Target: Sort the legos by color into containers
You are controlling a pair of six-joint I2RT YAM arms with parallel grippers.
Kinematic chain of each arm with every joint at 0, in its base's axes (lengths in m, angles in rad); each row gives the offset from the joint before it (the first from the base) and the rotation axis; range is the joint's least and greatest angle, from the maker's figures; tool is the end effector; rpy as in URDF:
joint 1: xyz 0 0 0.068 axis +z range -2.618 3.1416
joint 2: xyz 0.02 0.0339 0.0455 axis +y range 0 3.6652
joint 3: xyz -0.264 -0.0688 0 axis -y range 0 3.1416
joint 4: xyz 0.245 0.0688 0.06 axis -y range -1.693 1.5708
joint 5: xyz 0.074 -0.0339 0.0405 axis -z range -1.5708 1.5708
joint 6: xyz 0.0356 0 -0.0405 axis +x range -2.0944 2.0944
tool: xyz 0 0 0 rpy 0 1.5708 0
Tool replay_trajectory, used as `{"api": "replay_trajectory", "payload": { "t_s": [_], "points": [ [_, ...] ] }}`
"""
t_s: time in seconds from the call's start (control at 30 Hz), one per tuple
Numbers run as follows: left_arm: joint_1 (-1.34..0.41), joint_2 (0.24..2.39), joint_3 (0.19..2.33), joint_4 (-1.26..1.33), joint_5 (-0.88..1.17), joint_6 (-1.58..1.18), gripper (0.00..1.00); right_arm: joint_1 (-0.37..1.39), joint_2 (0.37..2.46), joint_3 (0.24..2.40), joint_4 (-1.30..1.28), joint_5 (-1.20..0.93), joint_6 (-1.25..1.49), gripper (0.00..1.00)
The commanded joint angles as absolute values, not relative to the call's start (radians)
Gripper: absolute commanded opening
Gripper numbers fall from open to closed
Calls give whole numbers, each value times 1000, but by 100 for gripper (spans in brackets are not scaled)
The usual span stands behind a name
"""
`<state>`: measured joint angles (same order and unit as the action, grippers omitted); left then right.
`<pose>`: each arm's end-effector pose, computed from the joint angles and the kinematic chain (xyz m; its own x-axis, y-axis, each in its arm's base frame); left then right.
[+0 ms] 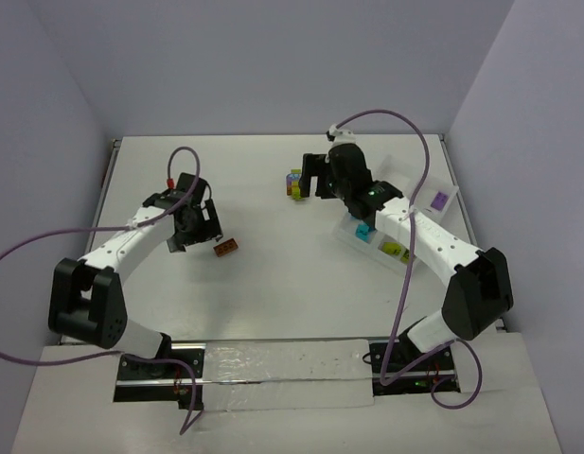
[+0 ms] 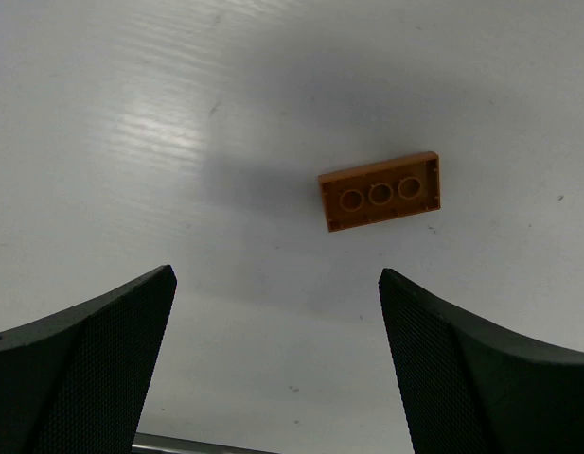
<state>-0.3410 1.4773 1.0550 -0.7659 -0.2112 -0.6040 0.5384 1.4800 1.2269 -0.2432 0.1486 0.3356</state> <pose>0.2702 -0.0880 0.2297 -0.8634 -0.2829 -0.4177 -0.2881 0.9562 -0.0520 0.2983 0.1720 0.3211 -0.5162 0.0711 -0.8535 -0.2386 0.9451 0.2230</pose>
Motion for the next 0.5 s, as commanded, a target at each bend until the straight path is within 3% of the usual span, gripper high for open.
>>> {"api": "replay_trajectory", "payload": {
  "t_s": [0.0,0.27,0.47],
  "points": [
    [-408,1654,1192,-711,-259,-508,95,537,1450,1190,-244,201,364,92],
    [-472,1833,1247,-718,-310,-531,96,498,1331,1169,-304,266,328,94],
    [-501,1831,1138,-601,-157,-527,98,467,1287,1149,-310,263,304,95]
  ]
}}
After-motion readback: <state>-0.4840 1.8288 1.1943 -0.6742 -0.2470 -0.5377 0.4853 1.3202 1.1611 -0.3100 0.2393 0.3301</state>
